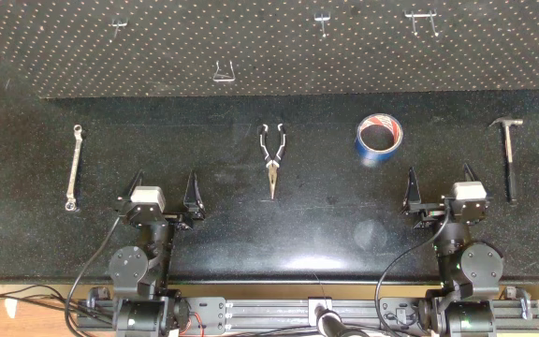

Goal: Place Tools Onto Pegboard

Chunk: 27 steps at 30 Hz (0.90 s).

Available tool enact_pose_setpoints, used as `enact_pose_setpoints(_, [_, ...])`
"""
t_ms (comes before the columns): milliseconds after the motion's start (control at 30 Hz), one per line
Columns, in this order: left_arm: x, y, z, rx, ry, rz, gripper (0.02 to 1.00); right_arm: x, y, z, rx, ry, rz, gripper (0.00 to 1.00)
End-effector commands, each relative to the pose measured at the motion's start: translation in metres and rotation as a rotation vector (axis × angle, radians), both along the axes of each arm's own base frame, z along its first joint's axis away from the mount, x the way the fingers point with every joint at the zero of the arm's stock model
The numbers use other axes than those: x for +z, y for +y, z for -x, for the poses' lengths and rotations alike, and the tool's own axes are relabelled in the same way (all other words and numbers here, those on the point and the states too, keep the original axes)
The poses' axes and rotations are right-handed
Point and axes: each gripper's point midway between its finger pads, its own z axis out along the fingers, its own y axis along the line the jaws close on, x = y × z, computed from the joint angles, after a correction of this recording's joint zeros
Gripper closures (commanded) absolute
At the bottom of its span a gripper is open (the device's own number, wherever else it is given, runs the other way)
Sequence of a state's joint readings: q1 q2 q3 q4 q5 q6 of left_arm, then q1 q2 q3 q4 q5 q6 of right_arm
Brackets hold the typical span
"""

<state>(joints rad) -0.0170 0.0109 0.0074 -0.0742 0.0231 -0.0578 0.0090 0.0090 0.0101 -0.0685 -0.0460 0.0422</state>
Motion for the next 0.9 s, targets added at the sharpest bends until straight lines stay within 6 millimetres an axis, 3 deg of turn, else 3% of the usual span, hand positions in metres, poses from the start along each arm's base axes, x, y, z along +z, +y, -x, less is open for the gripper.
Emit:
enact_pose_setpoints(33, [0.000,-0.001,-0.002,-0.005,0.013,0.012,0.023,-0.002,0.000,0.000,-0.004,0.000,0.015,0.060])
enact_pose_setpoints(167, [0.030,0.000,-0.012,0.001,0.045,0.011,0.023,-0.002,0.000,0.000,-0.004,0.000,0.015,0.060])
enact_pose_setpoints(233, [0.043,0.013,-0.023,0.075,0.084,0.002,0.023,-0.002,0.000,0.000,-0.004,0.000,0.015,0.060])
enact_pose_setpoints(300, [0.054,0.038,-0.037,0.223,0.150,-0.024,0.025,-0.002,0.000,0.000,-0.004,0.000,0.015,0.060])
enact_pose_setpoints(467, [0.034,0.048,-0.044,0.218,0.533,-0.247,0.023,-0.002,0.000,0.000,-0.004,0.000,0.015,0.060])
enact_pose_setpoints(567, [0.023,0.059,-0.030,0.236,0.703,-0.256,0.023,-0.002,0.000,0.000,-0.004,0.000,0.015,0.060])
enact_pose_setpoints(667, [0.018,0.111,0.002,0.427,0.861,-0.253,0.025,-0.002,0.000,0.000,-0.004,0.000,0.015,0.060])
enact_pose_setpoints(767, [0.011,0.137,0.023,0.394,0.961,-0.355,0.025,-0.002,0.000,0.000,-0.004,0.000,0.015,0.060])
enact_pose_setpoints(900, [0.005,0.164,0.043,0.430,1.016,-0.323,0.025,-0.002,0.000,0.000,-0.004,0.000,0.015,0.060])
